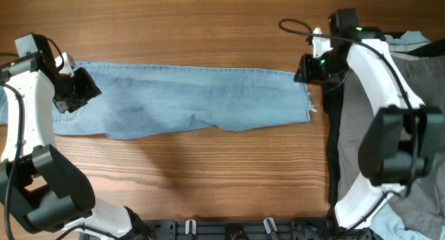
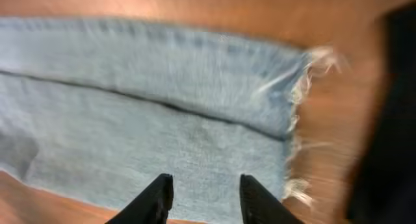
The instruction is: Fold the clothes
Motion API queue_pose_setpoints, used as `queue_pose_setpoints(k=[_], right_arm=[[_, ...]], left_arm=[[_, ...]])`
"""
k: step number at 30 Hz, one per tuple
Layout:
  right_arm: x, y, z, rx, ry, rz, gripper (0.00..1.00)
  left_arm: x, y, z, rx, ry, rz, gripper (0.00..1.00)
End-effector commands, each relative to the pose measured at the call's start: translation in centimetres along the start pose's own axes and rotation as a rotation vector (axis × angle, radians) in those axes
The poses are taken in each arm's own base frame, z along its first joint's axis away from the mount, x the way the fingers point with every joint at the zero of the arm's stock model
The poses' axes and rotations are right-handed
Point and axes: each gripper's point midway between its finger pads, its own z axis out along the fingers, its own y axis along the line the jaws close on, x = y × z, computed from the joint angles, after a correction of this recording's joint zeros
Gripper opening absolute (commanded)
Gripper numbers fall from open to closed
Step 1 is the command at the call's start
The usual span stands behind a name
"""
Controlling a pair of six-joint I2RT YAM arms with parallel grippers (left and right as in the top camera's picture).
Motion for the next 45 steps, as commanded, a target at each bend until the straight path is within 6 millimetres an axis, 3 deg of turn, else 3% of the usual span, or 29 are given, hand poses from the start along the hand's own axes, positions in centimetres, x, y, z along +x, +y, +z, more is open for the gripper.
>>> queue_pose_setpoints(k=[1, 2, 3, 6, 9, 11, 14, 15, 19, 21, 22, 24, 26, 29, 30, 32, 33, 35, 36, 38, 39, 41, 43, 45], right_arm=[[-0.2, -0.1, -1.6, 0.035, -0.040, -0.001, 0.04], [0.1, -0.1, -1.3, 0.027, -0.018, 0.005, 0.08], [0.8, -0.3, -0.9, 0.033, 0.012, 0.016, 0.52], [3.6, -2.9, 1.4, 0.137, 0.108, 0.183, 0.60], [7.6, -4.6, 3.6, 0.150, 0.228, 0.287, 0.60], [9.6, -4.9, 4.3, 0.083, 0.278, 0.349, 0.61], [10.2, -3.8, 5.8, -0.043, 0.270, 0.318, 0.62], [10.1, -3.0, 6.2, -0.099, 0.258, 0.286, 0.62], [9.6, -2.6, 6.7, -0.131, 0.225, 0.233, 0.40], [9.5, -1.8, 6.4, -0.180, 0.217, 0.155, 0.10], [9.5, -1.6, 5.8, -0.180, 0.223, 0.163, 0.04], [8.7, -0.6, 2.4, -0.179, 0.204, 0.153, 0.04], [6.2, 1.6, -2.3, -0.221, 0.078, 0.075, 0.04], [1.4, 8.1, -11.2, -0.473, -0.244, -0.085, 0.04], [-0.1, 11.2, -15.0, -0.601, -0.372, -0.147, 0.04], [-1.5, 17.2, -21.0, -0.794, -0.550, -0.324, 0.04], [-1.7, 21.4, -24.8, -0.878, -0.682, -0.498, 0.04], [-1.7, 24.7, -27.8, -0.907, -0.839, -0.680, 0.04], [-2.4, 24.5, -27.4, -0.879, -0.858, -0.659, 0.04], [-3.9, 22.1, -24.5, -0.754, -0.829, -0.570, 0.04], [-5.1, 18.8, -21.8, -0.609, -0.789, -0.465, 0.04], [-6.5, 10.1, -15.8, -0.253, -0.672, -0.233, 0.04], [-6.6, 4.8, -12.6, -0.076, -0.584, -0.173, 0.04], [-6.3, 2.4, -9.2, -0.044, -0.486, -0.178, 0.04]], left_arm=[[0.1, -0.2, 0.1, 0.008, 0.007, 0.000, 0.45], [0.1, -0.2, 0.1, 0.008, 0.008, 0.000, 0.45], [0.2, -0.2, 0.1, 0.007, 0.009, 0.000, 0.45], [0.4, -0.2, 0.1, 0.005, 0.019, -0.001, 0.49], [0.6, -0.1, 0.1, 0.004, 0.028, 0.000, 0.50], [0.6, -0.1, 0.1, 0.004, 0.029, 0.000, 0.50], [0.6, -0.1, 0.1, 0.004, 0.029, 0.000, 0.50], [0.6, -0.1, 0.1, 0.004, 0.029, 0.000, 0.50], [0.6, -0.1, 0.1, 0.004, 0.028, 0.000, 0.51], [0.6, -0.1, 0.1, 0.004, 0.028, 0.000, 0.51], [0.6, -0.1, 0.1, 0.004, 0.028, 0.000, 0.51], [0.6, -0.1, 0.1, 0.004, 0.026, 0.000, 0.52], [0.4, -0.2, 0.1, 0.006, 0.018, 0.002, 0.52], [0.3, -0.2, 0.1, 0.006, 0.014, 0.003, 0.52], [0.3, -0.2, 0.1, 0.006, 0.013, 0.003, 0.53], [0.3, -0.2, 0.1, 0.006, 0.013, 0.003, 0.52], [0.3, -0.2, 0.1, 0.006, 0.013, 0.003, 0.52], [0.3, -0.2, 0.1, 0.007, 0.014, 0.002, 0.52], [0.4, -0.2, 0.1, 0.006, 0.018, 0.001, 0.52], [0.5, -0.2, 0.1, 0.005, 0.024, 0.001, 0.52], [0.5, -0.1, 0.1, 0.005, 0.025, 0.001, 0.52], [0.5, -0.2, 0.1, 0.005, 0.023, 0.001, 0.53], [0.4, -0.2, 0.1, 0.006, 0.020, 0.002, 0.53], [0.4, -0.2, 0.1, 0.006, 0.018, 0.002, 0.54]])
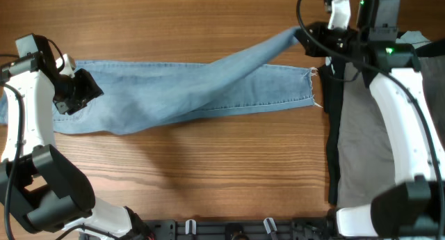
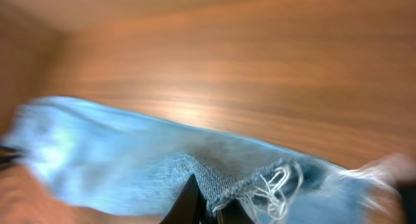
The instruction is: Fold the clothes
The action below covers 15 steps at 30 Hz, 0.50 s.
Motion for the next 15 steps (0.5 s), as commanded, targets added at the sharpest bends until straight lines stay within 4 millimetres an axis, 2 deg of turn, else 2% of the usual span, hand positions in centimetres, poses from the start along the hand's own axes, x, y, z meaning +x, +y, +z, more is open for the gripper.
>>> queue_pose_setpoints(k=[1, 4, 5, 6, 8, 10, 12, 14, 15], right_arm=[[2.5, -6.7, 2.8, 0.183, 0.114, -0.042, 0.04], [5.2, -8.5, 5.4, 0.188, 0.210, 0.040, 0.04], [6.5, -9.2, 6.2, 0.198, 0.250, 0.124, 0.05], [6.7, -9.2, 6.3, 0.201, 0.253, 0.152, 0.04], [6.7, -9.2, 6.2, 0.204, 0.251, 0.172, 0.04], [7.5, -9.1, 6.0, 0.210, 0.281, 0.213, 0.04], [8.1, -9.1, 5.8, 0.215, 0.308, 0.217, 0.05], [8.5, -9.1, 5.7, 0.217, 0.321, 0.223, 0.05], [8.5, -9.1, 5.7, 0.217, 0.323, 0.225, 0.05]], left_arm=[[-0.1, -0.2, 0.1, 0.007, -0.001, 0.005, 0.54], [0.9, -0.8, 0.1, 0.044, 0.040, 0.034, 0.50], [2.7, -1.9, -0.1, 0.112, 0.116, 0.043, 0.45], [4.1, -2.3, -0.1, 0.120, 0.170, 0.055, 0.41], [6.2, -2.7, 0.4, 0.113, 0.242, 0.064, 0.40], [9.6, -3.3, 2.6, 0.093, 0.338, 0.078, 0.42], [11.6, -2.6, 5.2, 0.057, 0.369, -0.018, 0.48], [13.6, -1.5, 7.0, 0.034, 0.399, -0.106, 0.49], [13.8, -1.2, 7.8, 0.035, 0.388, -0.116, 0.50]])
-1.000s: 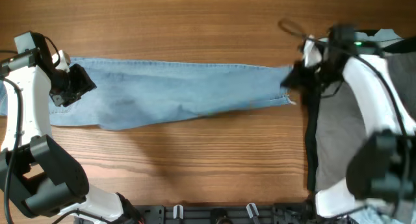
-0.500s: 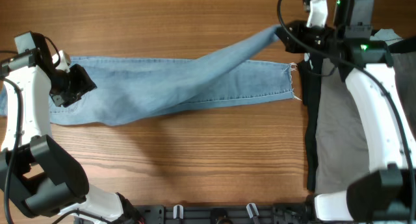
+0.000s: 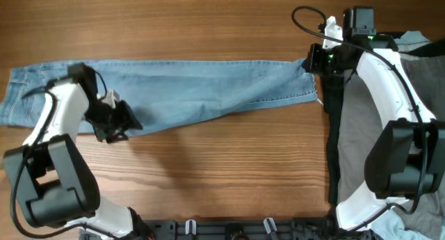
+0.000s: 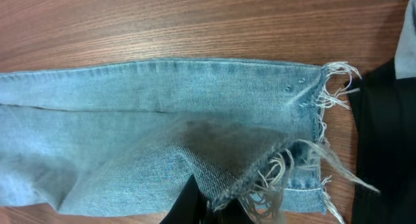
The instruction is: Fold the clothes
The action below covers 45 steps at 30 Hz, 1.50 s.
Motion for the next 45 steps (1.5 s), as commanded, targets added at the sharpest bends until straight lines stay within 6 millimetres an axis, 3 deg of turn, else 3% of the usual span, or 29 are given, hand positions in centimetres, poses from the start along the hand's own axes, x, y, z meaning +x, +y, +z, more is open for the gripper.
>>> queue_pose_setpoints(k=[1, 5, 6, 7, 8, 10, 12, 13, 15, 17, 20, 23, 24, 26, 29, 32, 34, 35, 36, 37, 39, 41, 44, 45], right_arm=[[0.1, -0.6, 0.3, 0.017, 0.008, 0.027, 0.05], [0.3, -0.6, 0.3, 0.018, 0.016, 0.033, 0.05], [0.3, -0.7, 0.3, 0.018, 0.017, 0.033, 0.05], [0.3, -0.7, 0.3, 0.019, 0.017, 0.032, 0.04], [0.4, -0.7, 0.3, 0.019, 0.020, 0.032, 0.05], [1.0, -0.9, 0.3, 0.029, 0.043, 0.037, 0.05], [1.8, -0.9, 0.2, 0.031, 0.079, 0.008, 0.04], [2.4, -0.9, 0.1, 0.033, 0.103, 0.007, 0.04], [2.8, -1.0, 0.1, 0.033, 0.117, -0.009, 0.04], [2.5, -0.9, 0.1, 0.032, 0.106, -0.012, 0.04], [1.5, -0.9, 0.2, 0.030, 0.064, -0.023, 0.04], [0.8, -0.8, 0.2, 0.028, 0.038, 0.023, 0.06], [0.8, -0.8, 0.2, 0.028, 0.038, 0.022, 0.06], [0.8, -0.8, 0.2, 0.028, 0.038, 0.021, 0.06], [0.8, -0.8, 0.2, 0.028, 0.039, 0.022, 0.06], [1.0, -0.8, 0.2, 0.028, 0.044, 0.023, 0.06], [1.0, -0.8, 0.2, 0.028, 0.045, 0.024, 0.06], [1.0, -0.8, 0.2, 0.028, 0.045, 0.024, 0.06], [1.0, -0.8, 0.2, 0.028, 0.045, 0.024, 0.06], [1.0, -0.8, 0.2, 0.029, 0.045, 0.022, 0.06], [1.0, -0.9, 0.2, 0.033, 0.045, 0.019, 0.06], [1.1, -1.0, 0.2, 0.040, 0.046, 0.017, 0.05], [1.8, -1.1, 0.1, 0.047, 0.075, 0.026, 0.05], [2.1, -1.1, 0.0, 0.047, 0.087, 0.008, 0.05]], left_arm=[[0.1, 1.1, 2.8, 0.016, -0.024, -0.097, 0.51], [-3.6, 2.7, 2.9, -0.074, -0.200, -0.074, 0.45], [-4.5, 2.9, 2.7, -0.092, -0.238, -0.069, 0.31], [-4.8, 2.9, 2.6, -0.092, -0.249, -0.067, 0.13], [-4.6, 2.8, 2.5, -0.088, -0.241, -0.068, 0.04], [-2.8, 3.0, 1.5, -0.106, -0.161, -0.092, 0.04], [-1.2, 3.6, -2.0, -0.157, -0.110, -0.130, 0.04], [-1.7, 3.5, -5.7, -0.183, -0.168, -0.128, 0.04], [-4.2, 1.7, -10.3, -0.141, -0.335, -0.082, 0.04], [-5.9, 0.0, -11.9, -0.091, -0.436, -0.040, 0.04], [-2.4, -1.5, -8.5, -0.048, -0.240, -0.020, 0.15], [0.0, -0.9, -3.4, -0.058, -0.136, -0.011, 0.50], [0.9, -0.4, -0.7, -0.031, -0.108, -0.018, 0.60], [1.0, 0.2, 1.5, -0.004, -0.116, -0.039, 0.63], [-0.7, 0.8, 3.1, 0.013, -0.209, -0.022, 0.58], [-2.1, 1.5, 3.4, -0.022, -0.281, -0.012, 0.58], [-2.6, 1.8, 3.9, -0.024, -0.317, -0.006, 0.53], [-2.7, 1.9, 4.3, -0.020, -0.329, -0.003, 0.37], [-2.4, 2.1, 4.6, -0.022, -0.321, -0.004, 0.12], [-1.9, 2.2, 4.7, -0.029, -0.302, -0.009, 0.04], [-0.5, 2.9, 4.6, -0.055, -0.245, -0.028, 0.04], [0.3, 3.6, 3.0, -0.083, -0.217, -0.065, 0.04], [0.0, 3.5, -4.3, -0.064, -0.295, -0.126, 0.04], [-0.6, 3.1, -7.9, -0.042, -0.383, -0.131, 0.04]])
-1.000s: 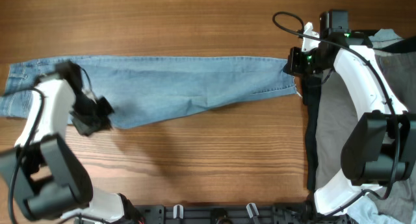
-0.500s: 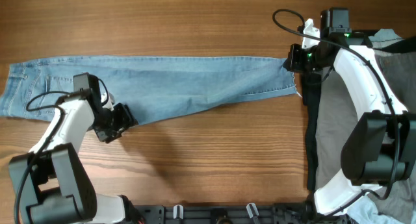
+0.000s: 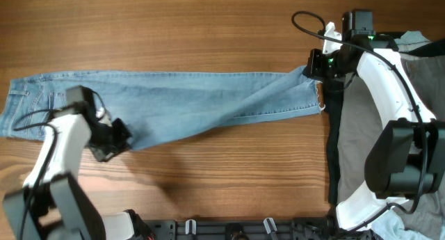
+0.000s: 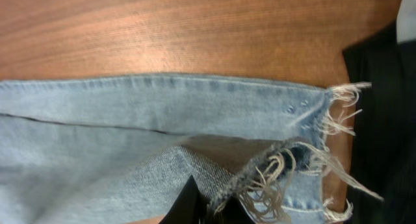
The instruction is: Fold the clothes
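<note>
Light blue jeans [image 3: 188, 101] lie lengthwise across the wooden table, waist at the left and frayed hems at the right. My right gripper [image 3: 314, 65] is at the hem end. In the right wrist view it [image 4: 218, 210] is shut on the frayed hem [image 4: 279, 164] of the upper leg, held a little above the lower leg [image 4: 130, 100]. My left gripper [image 3: 115, 137] sits at the jeans' near edge by the thigh and looks shut on the fabric there, which bulges toward it.
At the right stands a pile of other clothes: a grey garment [image 3: 368, 129], a black one [image 3: 334, 163] along its left side, and a pale blue one [image 3: 414, 37] at the back. A black cable [image 3: 306, 21] loops behind the right arm.
The left gripper moved toward the near side of the table, and the jeans' left part shifted that way with it. The right gripper stays shut on the hem, almost in place.
At first the jeans lay flat, left gripper near the waist, right gripper open over the hems. Then the right gripper held one leg's hem raised toward the back. Later that hem was low over the other leg and the left gripper was at the near edge; now the jeans lie nearer.
</note>
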Motion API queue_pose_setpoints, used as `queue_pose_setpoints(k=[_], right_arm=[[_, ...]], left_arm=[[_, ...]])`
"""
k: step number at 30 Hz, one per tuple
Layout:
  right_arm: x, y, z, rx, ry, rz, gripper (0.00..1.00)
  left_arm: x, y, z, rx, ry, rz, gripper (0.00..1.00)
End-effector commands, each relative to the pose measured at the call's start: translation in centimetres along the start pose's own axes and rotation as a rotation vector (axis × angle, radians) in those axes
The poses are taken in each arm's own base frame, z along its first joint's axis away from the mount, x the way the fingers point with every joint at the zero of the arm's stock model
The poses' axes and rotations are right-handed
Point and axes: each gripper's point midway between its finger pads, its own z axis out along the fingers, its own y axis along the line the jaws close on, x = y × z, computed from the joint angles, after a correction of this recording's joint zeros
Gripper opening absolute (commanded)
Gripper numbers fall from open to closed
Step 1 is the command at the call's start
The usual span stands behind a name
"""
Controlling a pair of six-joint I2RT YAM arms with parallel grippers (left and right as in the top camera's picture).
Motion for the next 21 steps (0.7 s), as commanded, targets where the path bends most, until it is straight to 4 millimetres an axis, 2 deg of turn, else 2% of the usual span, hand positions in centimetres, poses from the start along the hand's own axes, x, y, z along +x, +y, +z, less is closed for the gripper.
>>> queue_pose_setpoints(k=[1, 2, 4, 6, 7, 8, 11, 13, 15, 16, 17, 18, 19, 21], right_arm=[[0.2, -0.5, 0.1, 0.020, 0.013, -0.036, 0.05], [0.2, -0.5, 0.1, 0.020, 0.012, -0.039, 0.05], [0.0, -0.5, 0.1, 0.020, 0.006, -0.042, 0.05], [-0.8, -0.4, 0.1, 0.017, -0.028, -0.055, 0.05], [-1.9, -0.3, 0.1, 0.011, -0.072, -0.072, 0.05], [-3.1, 0.5, -0.1, -0.027, -0.120, -0.114, 0.04], [-5.0, 6.5, -2.3, -0.324, -0.254, -0.401, 0.09], [-5.6, 8.4, -4.1, -0.396, -0.326, -0.508, 0.11], [-5.8, 8.4, -5.6, -0.347, -0.365, -0.553, 0.12], [-6.0, 7.8, -5.7, -0.295, -0.370, -0.544, 0.12], [-6.2, 5.6, -5.1, -0.173, -0.343, -0.454, 0.11], [-6.0, 3.9, -4.7, -0.091, -0.313, -0.398, 0.04], [-5.9, 4.5, -4.8, -0.123, -0.318, -0.418, 0.04], [-6.6, 10.4, -8.6, -0.422, -0.430, -0.503, 0.04]], left_arm=[[-5.1, -1.1, -11.4, 0.070, -0.348, -0.007, 0.04], [-5.7, -1.7, -13.3, 0.092, -0.419, 0.008, 0.04], [-6.0, -2.4, -14.7, 0.114, -0.484, 0.032, 0.04], [-5.8, -2.7, -13.9, 0.106, -0.451, 0.043, 0.04], [-5.5, -2.7, -12.7, 0.091, -0.399, 0.043, 0.04], [-5.3, -2.6, -11.8, 0.078, -0.360, 0.041, 0.04], [-5.3, -2.7, -9.7, 0.053, -0.279, 0.042, 0.04], [-5.3, -2.8, -8.4, 0.039, -0.236, 0.047, 0.09], [-5.3, -2.8, -7.7, 0.030, -0.210, 0.046, 0.15], [-5.4, -2.7, -7.5, 0.029, -0.205, 0.045, 0.17], [-5.4, -2.8, -7.5, 0.029, -0.205, 0.045, 0.18], [-5.5, -2.8, -7.5, 0.030, -0.208, 0.045, 0.19], [-5.5, -2.8, -7.5, 0.030, -0.208, 0.046, 0.20], [-5.7, -2.8, -7.5, 0.032, -0.215, 0.047, 0.22]])
